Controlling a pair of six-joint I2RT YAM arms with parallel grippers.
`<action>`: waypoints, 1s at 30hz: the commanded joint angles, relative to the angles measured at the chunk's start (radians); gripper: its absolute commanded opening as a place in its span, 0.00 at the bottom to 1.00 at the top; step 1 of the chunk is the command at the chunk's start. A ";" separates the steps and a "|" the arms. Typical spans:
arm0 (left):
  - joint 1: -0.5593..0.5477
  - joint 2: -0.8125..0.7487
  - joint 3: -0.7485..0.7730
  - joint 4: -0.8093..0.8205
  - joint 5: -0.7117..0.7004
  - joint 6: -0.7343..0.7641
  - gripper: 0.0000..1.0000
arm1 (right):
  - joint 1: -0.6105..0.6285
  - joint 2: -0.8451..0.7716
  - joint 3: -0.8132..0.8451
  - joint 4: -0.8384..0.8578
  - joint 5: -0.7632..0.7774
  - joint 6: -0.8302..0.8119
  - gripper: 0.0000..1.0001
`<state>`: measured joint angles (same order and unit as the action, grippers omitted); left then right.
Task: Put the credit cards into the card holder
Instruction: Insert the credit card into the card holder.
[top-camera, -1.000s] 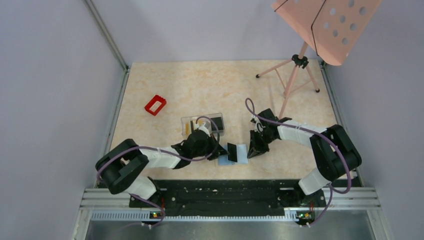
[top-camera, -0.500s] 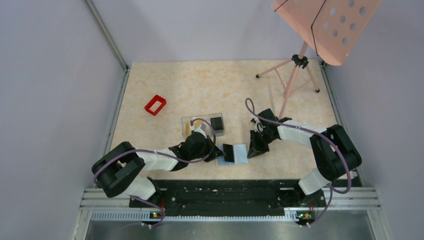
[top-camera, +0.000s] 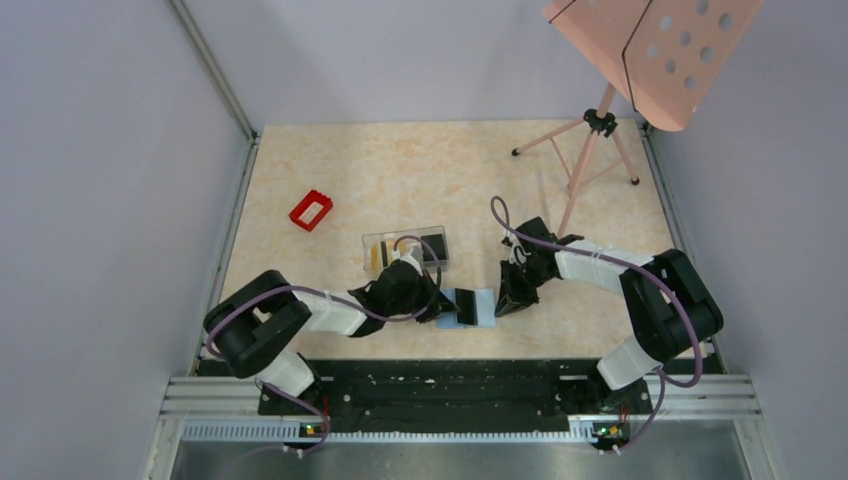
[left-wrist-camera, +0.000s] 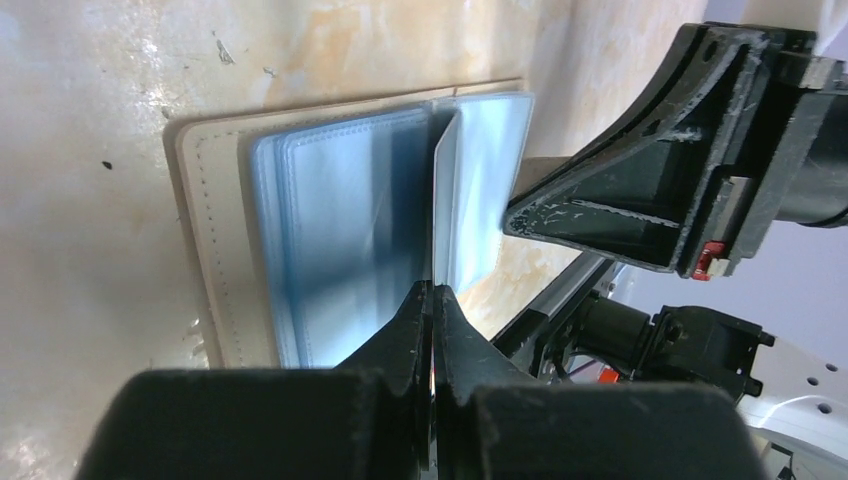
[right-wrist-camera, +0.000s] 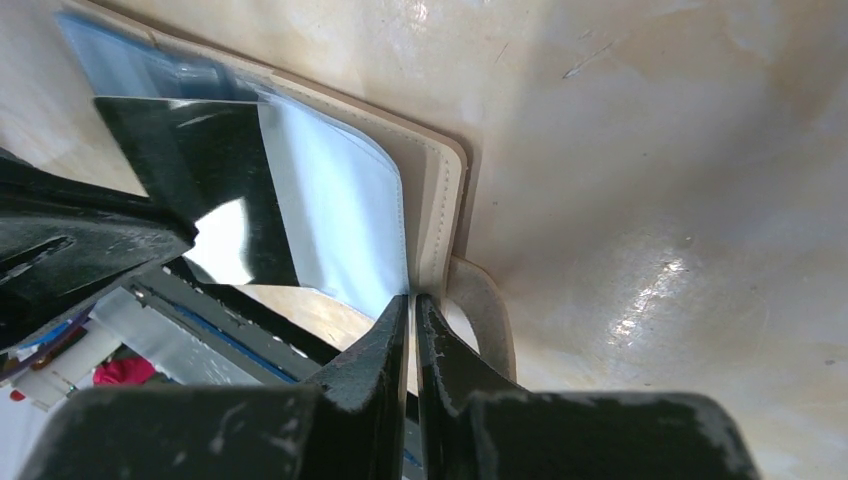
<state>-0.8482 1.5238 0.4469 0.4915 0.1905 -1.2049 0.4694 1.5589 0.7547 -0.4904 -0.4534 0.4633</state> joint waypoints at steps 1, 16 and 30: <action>-0.003 0.050 0.033 0.064 0.043 -0.004 0.00 | 0.005 -0.029 0.036 -0.002 0.003 -0.018 0.08; -0.005 0.146 0.112 -0.002 0.102 0.006 0.00 | -0.038 -0.116 0.046 -0.044 0.037 -0.028 0.39; -0.037 0.218 0.328 -0.290 0.120 0.102 0.31 | -0.075 -0.065 0.018 -0.069 0.102 -0.052 0.50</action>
<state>-0.8719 1.7134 0.6998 0.2939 0.2951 -1.1561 0.4065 1.4715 0.7670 -0.5480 -0.3744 0.4355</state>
